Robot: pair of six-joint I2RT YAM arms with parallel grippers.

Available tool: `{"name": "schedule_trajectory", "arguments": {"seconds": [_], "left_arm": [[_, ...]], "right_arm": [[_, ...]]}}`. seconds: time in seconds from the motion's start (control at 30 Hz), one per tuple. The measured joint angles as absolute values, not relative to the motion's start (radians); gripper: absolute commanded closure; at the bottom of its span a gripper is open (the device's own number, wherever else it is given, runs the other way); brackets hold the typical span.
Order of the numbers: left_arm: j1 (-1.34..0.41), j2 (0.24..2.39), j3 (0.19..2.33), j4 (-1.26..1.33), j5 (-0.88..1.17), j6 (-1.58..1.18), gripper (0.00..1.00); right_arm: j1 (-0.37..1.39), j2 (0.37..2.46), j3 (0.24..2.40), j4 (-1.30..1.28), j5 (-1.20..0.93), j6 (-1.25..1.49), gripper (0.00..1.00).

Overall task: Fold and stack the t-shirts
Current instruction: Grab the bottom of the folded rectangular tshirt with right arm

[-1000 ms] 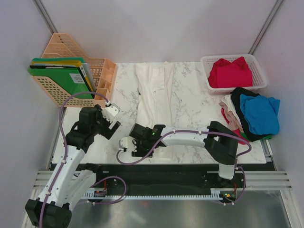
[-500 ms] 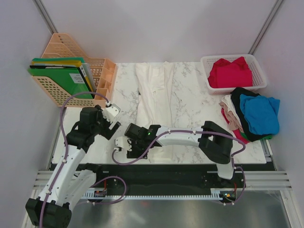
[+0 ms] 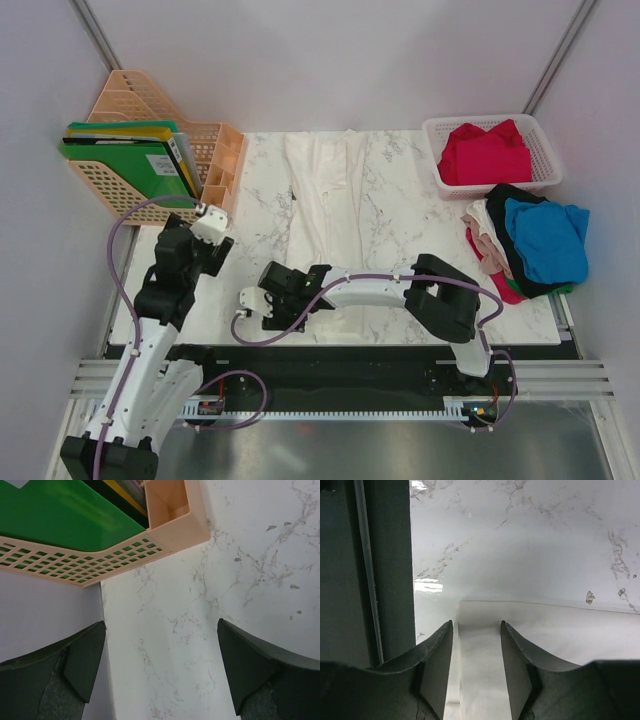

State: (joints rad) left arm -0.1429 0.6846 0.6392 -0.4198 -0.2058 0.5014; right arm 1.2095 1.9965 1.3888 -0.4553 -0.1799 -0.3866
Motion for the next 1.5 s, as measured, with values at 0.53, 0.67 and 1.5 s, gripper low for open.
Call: {"name": "schedule_trajectory", "arguments": {"seconds": [0.53, 0.67, 1.5], "left_arm": [[-0.118, 0.688, 0.639, -0.351, -0.290, 0.491, 0.00], [-0.107, 0.686, 0.638, -0.327, -0.314, 0.491, 0.00], [-0.089, 0.701, 0.599, -0.304, -0.305, 0.491, 0.00]], "right_arm": [[1.216, 1.998, 1.417, -0.440, -0.186, -0.369, 0.98], [1.229, 2.003, 1.427, -0.439, -0.186, -0.365, 0.98], [1.290, 1.884, 1.310, -0.421, -0.084, -0.386, 0.30]]}}
